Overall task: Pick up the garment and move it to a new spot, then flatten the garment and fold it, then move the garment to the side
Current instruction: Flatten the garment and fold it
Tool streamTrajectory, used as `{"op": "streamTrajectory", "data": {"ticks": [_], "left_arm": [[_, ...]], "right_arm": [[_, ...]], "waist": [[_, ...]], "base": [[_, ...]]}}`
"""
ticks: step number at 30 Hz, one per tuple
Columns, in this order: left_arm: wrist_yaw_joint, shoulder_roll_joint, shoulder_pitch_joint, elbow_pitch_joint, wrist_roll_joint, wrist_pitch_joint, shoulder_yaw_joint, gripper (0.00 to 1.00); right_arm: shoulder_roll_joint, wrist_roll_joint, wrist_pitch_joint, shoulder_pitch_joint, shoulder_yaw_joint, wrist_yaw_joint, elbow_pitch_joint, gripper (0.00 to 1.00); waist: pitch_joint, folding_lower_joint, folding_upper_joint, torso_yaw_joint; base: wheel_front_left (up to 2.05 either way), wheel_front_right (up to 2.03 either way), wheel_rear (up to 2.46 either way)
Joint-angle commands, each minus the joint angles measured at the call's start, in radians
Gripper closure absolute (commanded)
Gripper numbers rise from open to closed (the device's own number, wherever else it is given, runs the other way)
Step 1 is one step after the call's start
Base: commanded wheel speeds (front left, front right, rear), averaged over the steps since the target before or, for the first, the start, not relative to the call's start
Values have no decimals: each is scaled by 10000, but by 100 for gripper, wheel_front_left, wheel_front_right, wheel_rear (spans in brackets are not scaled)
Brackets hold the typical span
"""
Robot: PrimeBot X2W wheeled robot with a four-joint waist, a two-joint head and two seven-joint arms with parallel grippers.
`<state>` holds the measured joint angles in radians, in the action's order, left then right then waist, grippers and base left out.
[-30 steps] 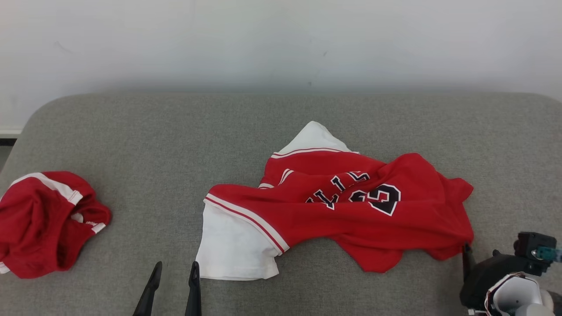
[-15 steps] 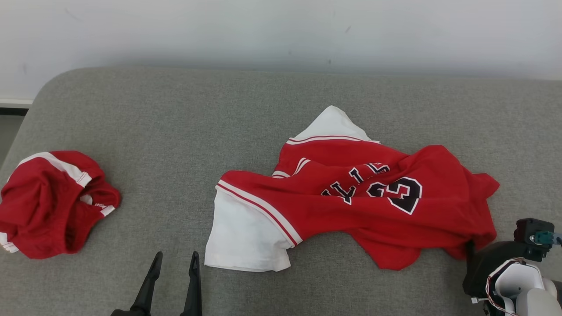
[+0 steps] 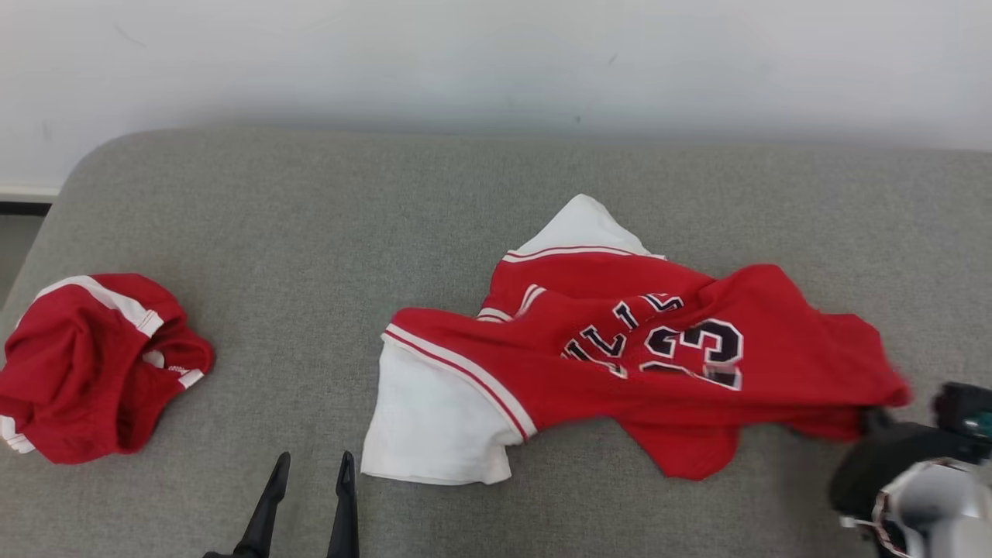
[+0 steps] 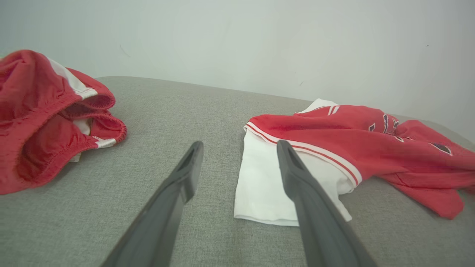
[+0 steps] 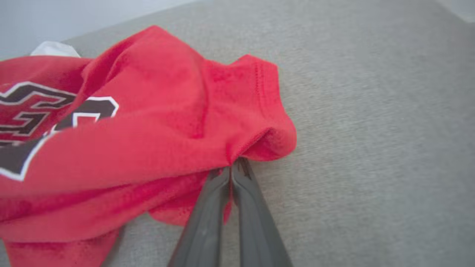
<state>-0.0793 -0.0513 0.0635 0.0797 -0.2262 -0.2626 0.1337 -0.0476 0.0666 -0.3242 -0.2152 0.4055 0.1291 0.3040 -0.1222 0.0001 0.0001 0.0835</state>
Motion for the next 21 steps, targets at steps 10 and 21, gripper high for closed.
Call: {"op": "streamTrajectory", "data": {"ticks": [10, 21], "left_arm": [[56, 15, 557, -14, -94, -33, -95, 0], [44, 15, 563, 7, -170, -33, 28, 0]], "right_arm": [[-19, 1530, -880, 2137, 458, 25, -4343, 100], [-19, 2142, -2498, 3218, 514, 26, -7215, 100]], "waist": [[684, -1, -1, -401], [737, -1, -1, -346]], "base": [[0, 0, 0], [0, 0, 0]]}}
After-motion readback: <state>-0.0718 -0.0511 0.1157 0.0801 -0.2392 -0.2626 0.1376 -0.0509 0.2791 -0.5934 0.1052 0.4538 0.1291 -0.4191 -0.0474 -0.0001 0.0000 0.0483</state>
